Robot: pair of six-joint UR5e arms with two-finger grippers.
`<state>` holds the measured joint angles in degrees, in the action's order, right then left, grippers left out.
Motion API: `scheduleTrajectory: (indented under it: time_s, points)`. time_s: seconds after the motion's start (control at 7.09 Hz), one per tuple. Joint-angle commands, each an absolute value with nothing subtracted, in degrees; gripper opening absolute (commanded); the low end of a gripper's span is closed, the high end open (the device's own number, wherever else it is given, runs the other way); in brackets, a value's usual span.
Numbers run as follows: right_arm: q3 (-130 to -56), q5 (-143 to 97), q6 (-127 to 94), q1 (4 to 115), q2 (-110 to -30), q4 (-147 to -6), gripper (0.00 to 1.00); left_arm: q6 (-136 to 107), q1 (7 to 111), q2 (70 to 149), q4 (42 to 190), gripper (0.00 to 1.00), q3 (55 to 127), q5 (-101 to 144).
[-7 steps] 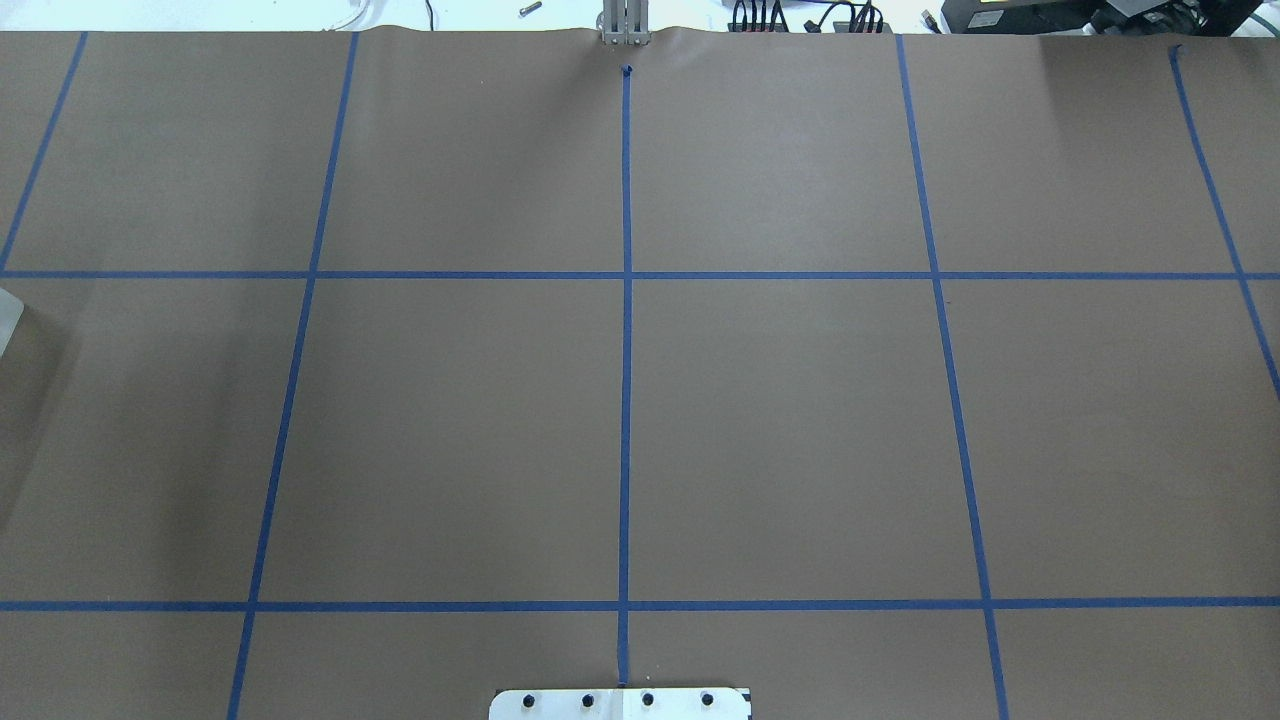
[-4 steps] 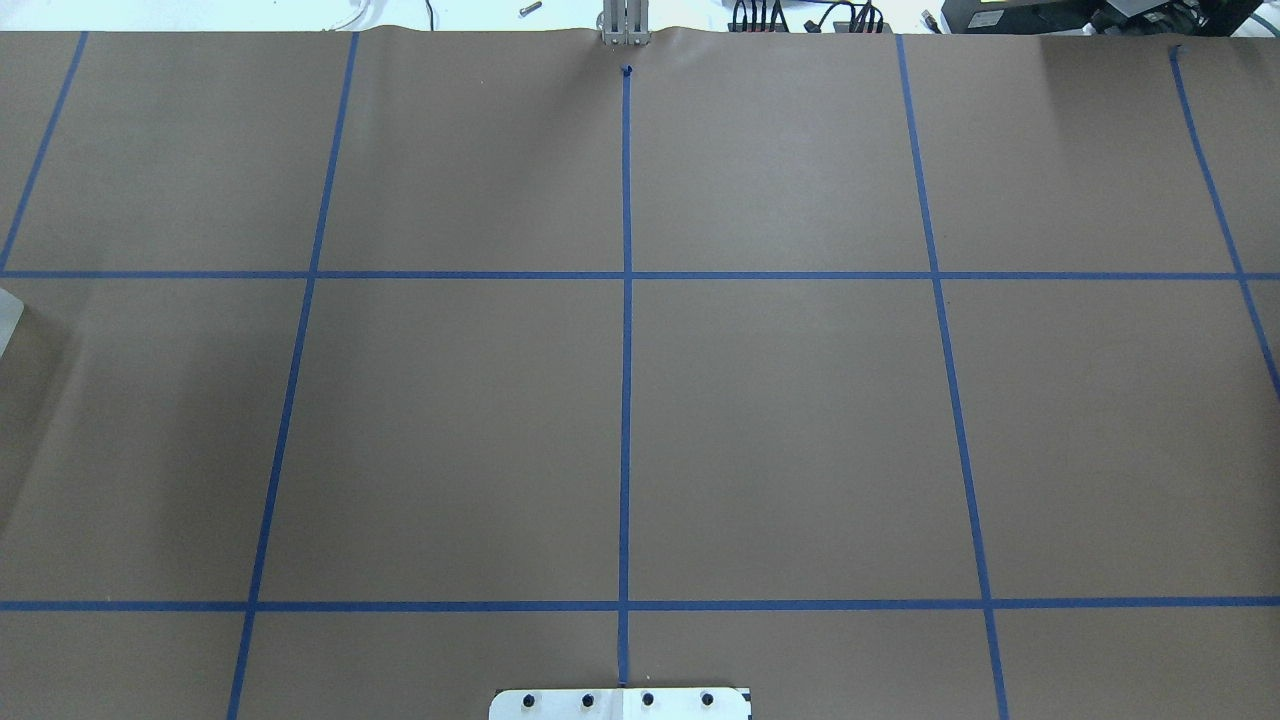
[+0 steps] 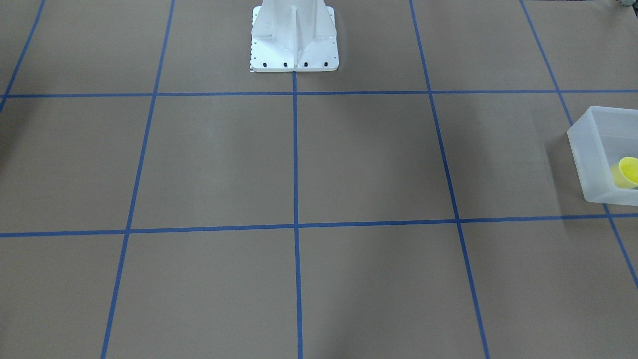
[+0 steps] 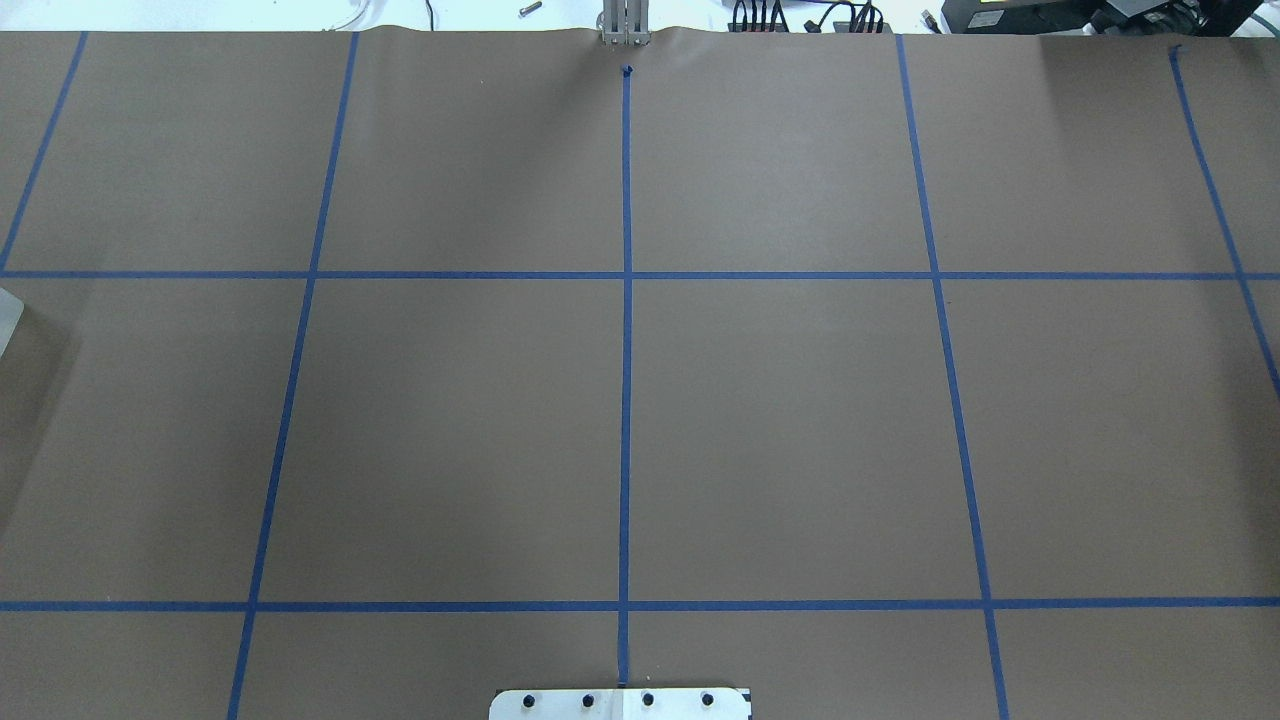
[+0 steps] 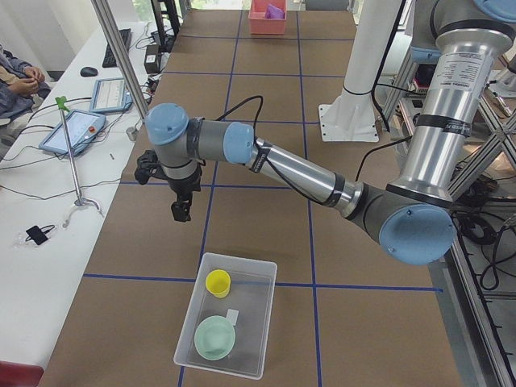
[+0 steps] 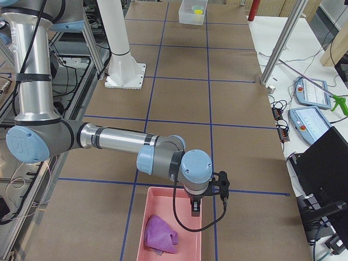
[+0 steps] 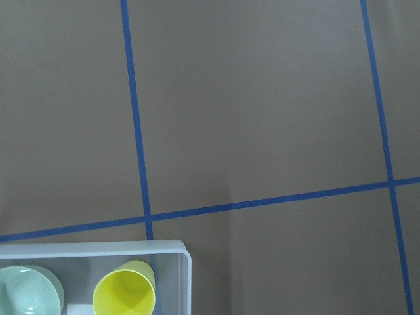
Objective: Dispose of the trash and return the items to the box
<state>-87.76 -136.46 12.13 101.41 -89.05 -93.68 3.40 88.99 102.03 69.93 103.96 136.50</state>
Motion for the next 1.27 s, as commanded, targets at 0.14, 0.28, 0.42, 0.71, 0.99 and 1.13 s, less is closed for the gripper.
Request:
scheduleTrajectory:
  time_s: [0.14, 0.28, 0.42, 0.71, 0.99, 1.13]
  points:
    - [-93.14, -135.62, 7.67, 95.12, -88.95, -93.52, 1.00, 6.73, 87.62, 91.79, 71.96, 0.98, 106.96, 134.65]
    - [-93.69, -135.09, 5.30, 93.27, -89.03, -93.52, 1.00, 6.94, 87.89, 90.80, 71.63, 0.98, 108.44, 134.13]
    - [-93.69, -134.83, 5.27, 92.56, -88.95, -93.52, 1.00, 6.94, 87.72, 87.05, 71.80, 0.98, 110.72, 134.12]
    - [-96.40, -131.51, 6.06, 91.24, -89.38, -93.25, 1.00, 7.03, 88.15, 83.35, 72.15, 0.98, 111.79, 134.82]
    - [-97.11, -131.57, 5.54, 89.39, -89.65, -93.25, 1.00, 7.21, 89.03, 82.97, 73.91, 0.98, 110.84, 134.74]
    - [-97.21, -131.57, 5.36, 89.12, -89.74, -93.51, 1.00, 7.73, 89.03, 82.97, 73.92, 0.98, 110.40, 134.74]
